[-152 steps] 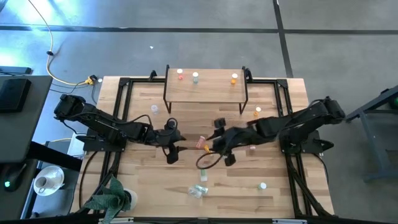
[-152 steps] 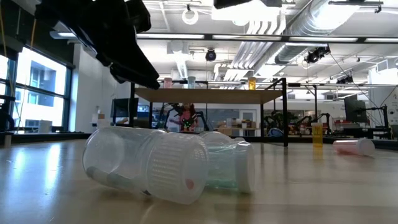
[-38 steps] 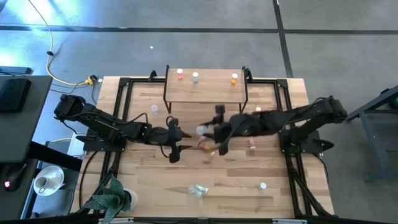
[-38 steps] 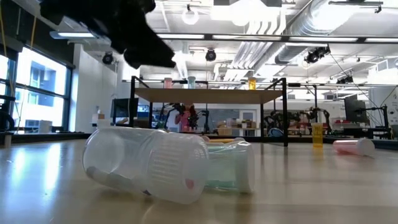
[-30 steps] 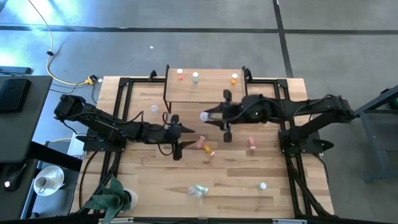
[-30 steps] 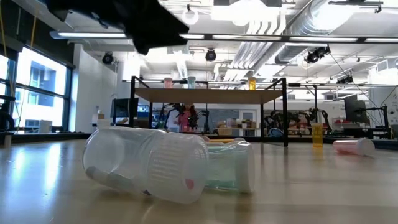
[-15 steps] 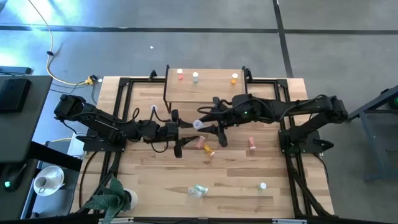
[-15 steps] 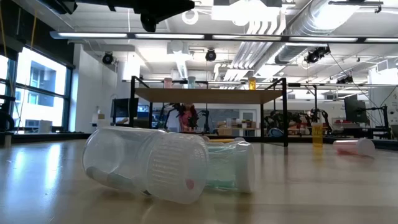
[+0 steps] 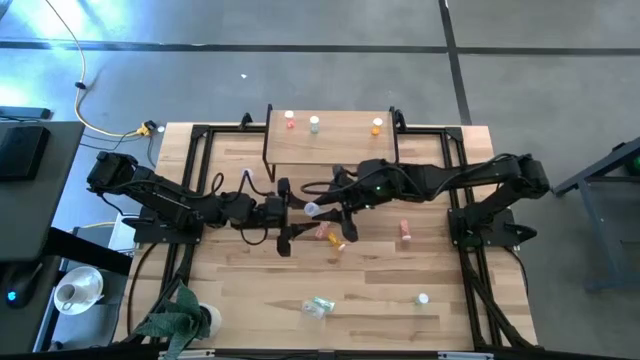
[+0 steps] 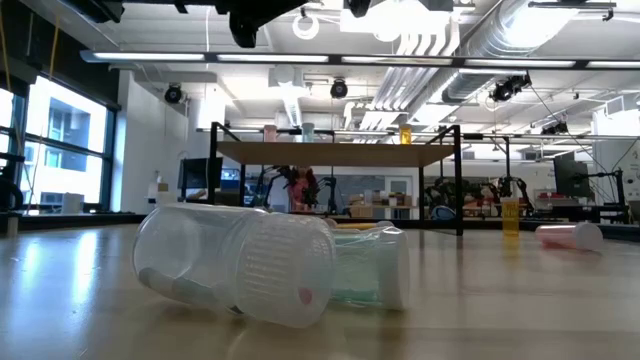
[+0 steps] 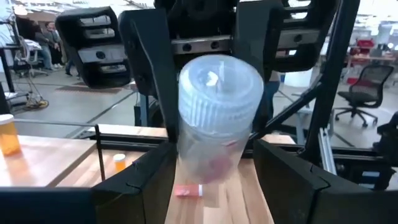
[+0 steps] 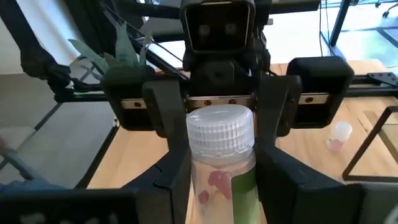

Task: Pick and place medicine bottles onto shelf by color
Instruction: Put the middle transparent pill bottle on the shelf

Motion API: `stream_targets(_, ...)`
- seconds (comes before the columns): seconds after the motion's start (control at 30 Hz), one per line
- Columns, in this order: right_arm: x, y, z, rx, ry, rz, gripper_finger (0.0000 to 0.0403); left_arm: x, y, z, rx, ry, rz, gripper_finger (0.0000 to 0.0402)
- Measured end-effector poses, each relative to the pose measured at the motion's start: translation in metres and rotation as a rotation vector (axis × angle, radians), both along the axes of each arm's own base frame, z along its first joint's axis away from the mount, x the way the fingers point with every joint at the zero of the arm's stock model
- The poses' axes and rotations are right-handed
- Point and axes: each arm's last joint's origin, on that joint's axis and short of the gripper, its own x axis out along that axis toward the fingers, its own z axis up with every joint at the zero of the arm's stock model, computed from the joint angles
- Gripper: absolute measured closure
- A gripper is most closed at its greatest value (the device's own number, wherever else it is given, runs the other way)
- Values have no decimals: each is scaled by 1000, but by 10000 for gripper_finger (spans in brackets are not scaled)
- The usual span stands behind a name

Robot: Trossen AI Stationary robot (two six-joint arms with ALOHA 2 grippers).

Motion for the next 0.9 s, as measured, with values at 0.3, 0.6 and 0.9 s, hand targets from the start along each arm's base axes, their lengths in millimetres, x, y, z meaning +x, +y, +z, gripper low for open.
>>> stream_targets(0.3, 2, 11, 0, -30, -24, -28, 274, 0, 0, 1, -15, -14, -3, 200)
stream_targets(0.6, 7, 12, -3, -25, -39, -20, 274, 0, 0, 1, -15, -13, -4, 235)
stream_targets(0.9, 9, 12, -5, -11, -29, -24, 259, 0, 0, 0, -4, -4, -5, 262)
